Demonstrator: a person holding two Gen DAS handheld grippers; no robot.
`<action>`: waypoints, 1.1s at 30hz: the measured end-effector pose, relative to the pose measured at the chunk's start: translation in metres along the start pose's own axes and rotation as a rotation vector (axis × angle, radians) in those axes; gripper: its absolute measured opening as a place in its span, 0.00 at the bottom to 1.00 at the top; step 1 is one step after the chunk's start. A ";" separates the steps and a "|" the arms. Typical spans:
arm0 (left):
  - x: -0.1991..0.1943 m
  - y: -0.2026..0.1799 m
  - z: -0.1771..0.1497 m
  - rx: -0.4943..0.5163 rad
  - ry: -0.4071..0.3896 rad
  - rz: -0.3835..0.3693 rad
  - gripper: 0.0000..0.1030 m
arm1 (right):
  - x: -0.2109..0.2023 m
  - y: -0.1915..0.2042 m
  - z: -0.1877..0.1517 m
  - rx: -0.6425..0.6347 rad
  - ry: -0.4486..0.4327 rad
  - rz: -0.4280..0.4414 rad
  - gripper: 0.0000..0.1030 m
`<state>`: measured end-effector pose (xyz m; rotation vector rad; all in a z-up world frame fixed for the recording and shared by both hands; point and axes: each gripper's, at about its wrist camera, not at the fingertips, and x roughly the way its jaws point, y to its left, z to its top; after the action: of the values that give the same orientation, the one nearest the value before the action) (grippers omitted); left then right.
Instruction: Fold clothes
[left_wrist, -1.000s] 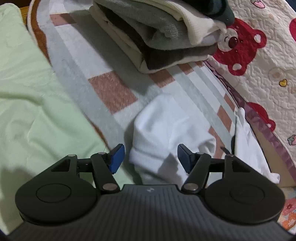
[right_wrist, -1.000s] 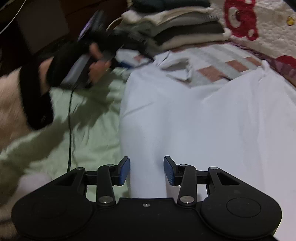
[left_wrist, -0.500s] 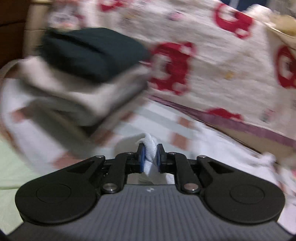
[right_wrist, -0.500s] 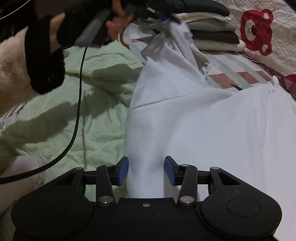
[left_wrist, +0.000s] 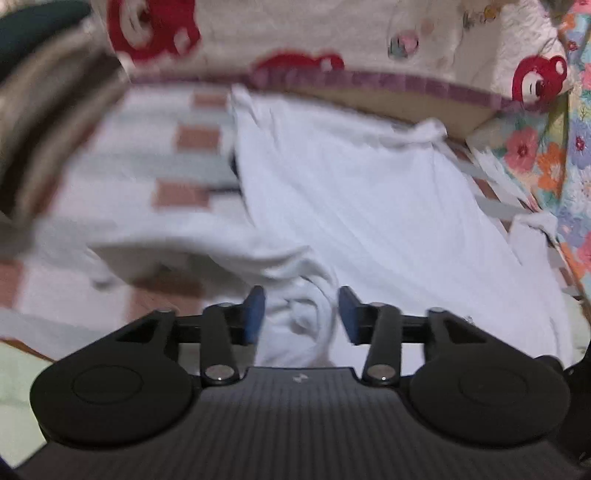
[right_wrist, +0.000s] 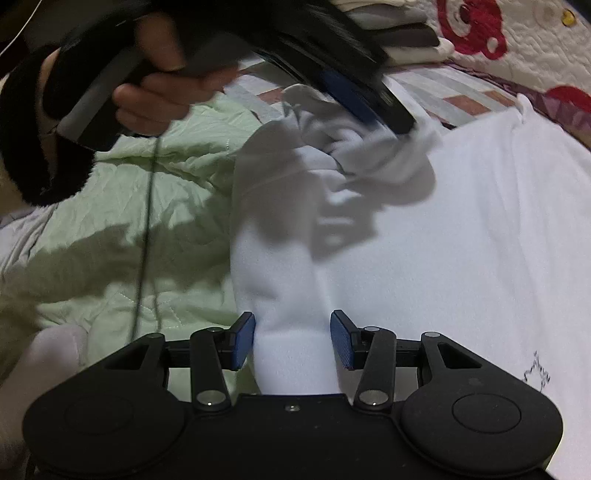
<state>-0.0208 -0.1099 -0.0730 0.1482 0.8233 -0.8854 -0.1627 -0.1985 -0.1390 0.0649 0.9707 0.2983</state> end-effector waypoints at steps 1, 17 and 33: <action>0.001 -0.003 -0.002 0.013 0.016 -0.009 0.56 | -0.001 -0.002 -0.001 0.013 -0.001 0.004 0.49; 0.037 0.095 -0.038 -0.442 0.232 -0.304 0.63 | -0.020 -0.060 -0.035 0.427 -0.043 0.146 0.47; -0.002 0.059 -0.021 -0.420 0.072 -0.405 0.09 | -0.015 0.014 -0.003 0.031 -0.131 -0.091 0.55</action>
<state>0.0097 -0.0614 -0.0988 -0.3683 1.1102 -1.0662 -0.1763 -0.1892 -0.1255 0.0677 0.8454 0.1925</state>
